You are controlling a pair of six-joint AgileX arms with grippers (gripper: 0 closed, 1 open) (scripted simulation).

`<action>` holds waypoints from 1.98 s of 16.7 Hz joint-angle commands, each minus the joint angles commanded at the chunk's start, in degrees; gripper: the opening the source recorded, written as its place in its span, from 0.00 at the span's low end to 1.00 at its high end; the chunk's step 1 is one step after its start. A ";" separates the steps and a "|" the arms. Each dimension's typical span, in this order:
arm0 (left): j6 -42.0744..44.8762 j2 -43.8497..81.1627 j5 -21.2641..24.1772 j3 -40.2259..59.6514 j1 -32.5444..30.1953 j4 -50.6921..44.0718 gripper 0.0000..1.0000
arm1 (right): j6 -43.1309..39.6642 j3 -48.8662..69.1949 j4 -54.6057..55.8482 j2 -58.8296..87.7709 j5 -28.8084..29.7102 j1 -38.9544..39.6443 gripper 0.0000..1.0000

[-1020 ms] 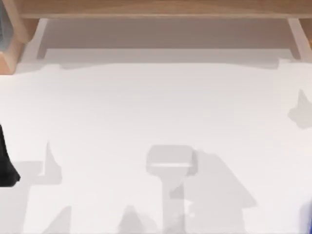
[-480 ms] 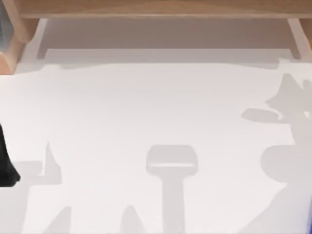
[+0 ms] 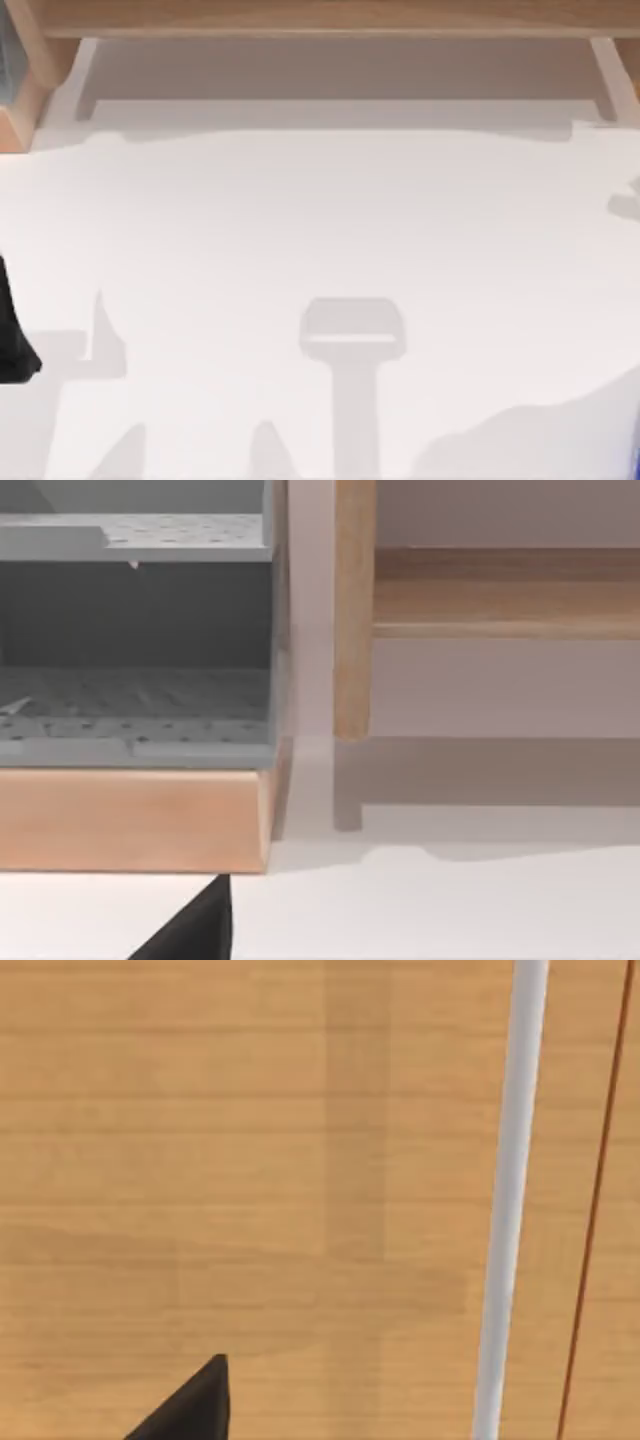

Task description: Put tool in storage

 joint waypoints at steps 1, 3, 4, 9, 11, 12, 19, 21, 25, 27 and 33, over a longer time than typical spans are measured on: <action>0.00 0.00 0.00 0.00 0.00 0.00 1.00 | -0.23 0.23 0.25 0.39 -0.09 -0.08 1.00; 0.00 0.00 0.00 0.00 0.00 0.00 1.00 | -0.23 0.23 0.25 0.39 -0.09 -0.08 1.00; 0.00 0.00 0.00 0.00 0.00 0.00 1.00 | -0.23 0.23 0.25 0.39 -0.09 -0.08 1.00; 0.00 0.00 0.00 0.00 0.00 0.00 1.00 | -0.25 3.04 -1.37 1.58 0.64 0.62 1.00; 0.00 0.00 0.00 0.00 0.00 0.00 1.00 | -0.26 5.37 -2.61 2.69 1.06 1.03 1.00; 0.00 0.00 0.00 0.00 0.00 0.00 1.00 | -0.27 6.25 -3.08 3.11 1.21 1.18 1.00; 0.00 0.00 0.00 0.00 0.00 0.00 1.00 | -0.27 6.81 -3.38 3.37 1.31 1.28 0.77; 0.00 0.00 0.00 0.00 0.00 0.00 1.00 | -0.27 6.81 -3.38 3.37 1.31 1.28 0.62; 0.00 0.00 0.00 0.00 0.00 0.00 1.00 | -0.27 6.81 -3.38 3.37 1.31 1.28 0.32; 0.00 0.00 0.00 0.00 0.00 0.00 1.00 | -0.27 6.81 -3.38 3.37 1.31 1.28 0.17; 0.00 0.00 0.00 0.00 0.00 0.00 1.00 | -0.27 6.81 -3.38 3.37 1.31 1.28 0.00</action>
